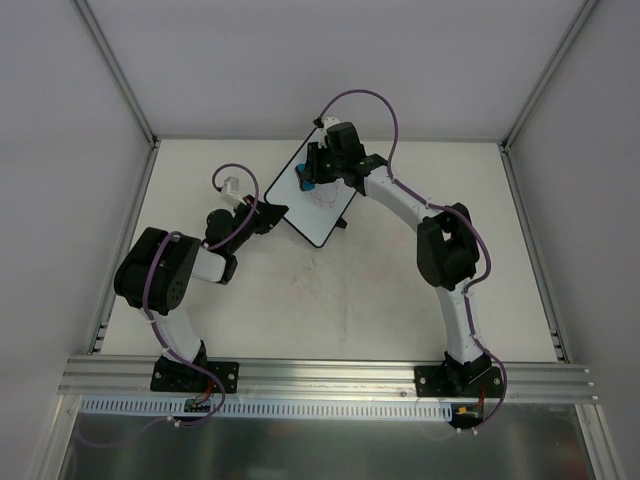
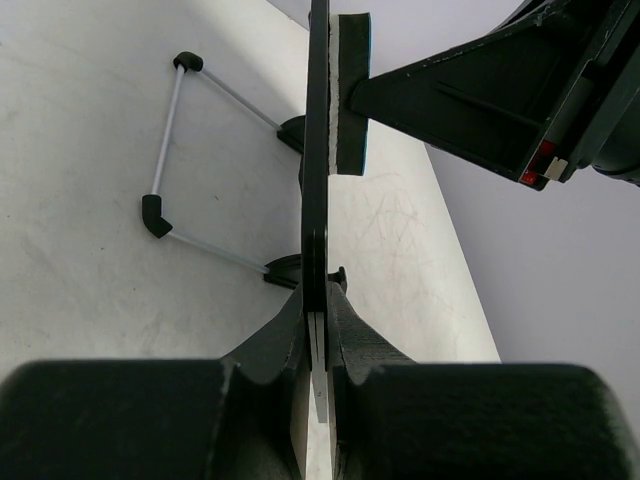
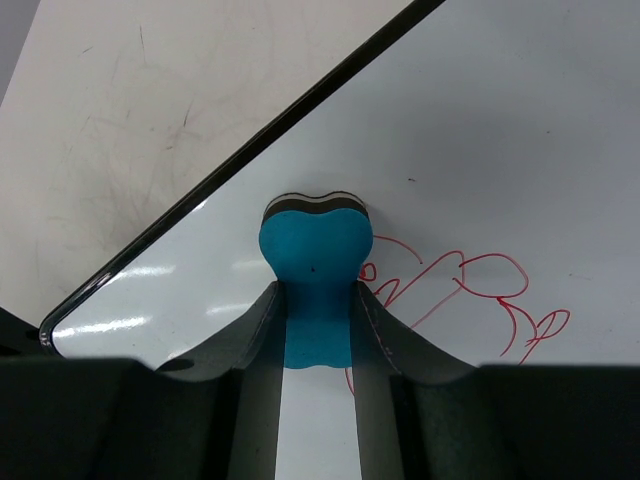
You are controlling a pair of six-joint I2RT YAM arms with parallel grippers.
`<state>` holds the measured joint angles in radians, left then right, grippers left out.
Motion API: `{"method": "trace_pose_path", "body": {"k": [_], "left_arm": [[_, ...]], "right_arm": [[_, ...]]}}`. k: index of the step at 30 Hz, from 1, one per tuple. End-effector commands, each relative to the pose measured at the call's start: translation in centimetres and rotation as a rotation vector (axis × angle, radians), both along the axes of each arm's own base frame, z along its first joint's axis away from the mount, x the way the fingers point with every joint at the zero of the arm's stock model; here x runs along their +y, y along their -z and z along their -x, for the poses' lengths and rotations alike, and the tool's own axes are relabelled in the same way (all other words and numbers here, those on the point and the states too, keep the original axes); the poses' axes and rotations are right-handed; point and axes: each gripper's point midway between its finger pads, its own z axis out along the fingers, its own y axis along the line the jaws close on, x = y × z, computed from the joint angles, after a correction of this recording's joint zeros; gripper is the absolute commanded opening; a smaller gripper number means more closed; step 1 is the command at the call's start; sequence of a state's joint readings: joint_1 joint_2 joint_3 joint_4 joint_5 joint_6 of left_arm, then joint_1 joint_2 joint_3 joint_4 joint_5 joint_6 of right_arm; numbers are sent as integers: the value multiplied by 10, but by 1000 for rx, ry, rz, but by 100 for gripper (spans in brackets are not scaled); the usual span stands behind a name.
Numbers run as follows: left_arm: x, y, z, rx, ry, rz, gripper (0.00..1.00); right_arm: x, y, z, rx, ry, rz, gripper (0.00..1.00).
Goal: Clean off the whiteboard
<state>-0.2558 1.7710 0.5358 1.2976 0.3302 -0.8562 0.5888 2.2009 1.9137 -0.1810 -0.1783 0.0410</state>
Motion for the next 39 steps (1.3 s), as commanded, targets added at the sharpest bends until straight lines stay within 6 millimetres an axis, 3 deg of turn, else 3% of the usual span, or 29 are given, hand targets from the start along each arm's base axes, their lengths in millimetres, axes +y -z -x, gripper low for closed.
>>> {"method": "trace_pose_path", "body": {"k": [1,11,21,29,36,39], "left_arm": [[-12,-85,15,-392,65,60,0],[-14,-83,17,-391,71,58,0],[-16,-85,19,-394,75,58,0],[-17,-85,19,-394,78,58,0],[-17,-81,18,-385,77,56,0],[-18,-80,18,-381,80,58,0]], "right_arm": [[7,-3,-8,-41,9,7,0],[-1,15,-11,17,53,1,0],[-55,47,-33,156,225,-76,0],[-84,68,-34,240,329,-89,0],[-85,72,-34,257,322,-104,0],[-76,67,-32,238,282,-112,0]]}}
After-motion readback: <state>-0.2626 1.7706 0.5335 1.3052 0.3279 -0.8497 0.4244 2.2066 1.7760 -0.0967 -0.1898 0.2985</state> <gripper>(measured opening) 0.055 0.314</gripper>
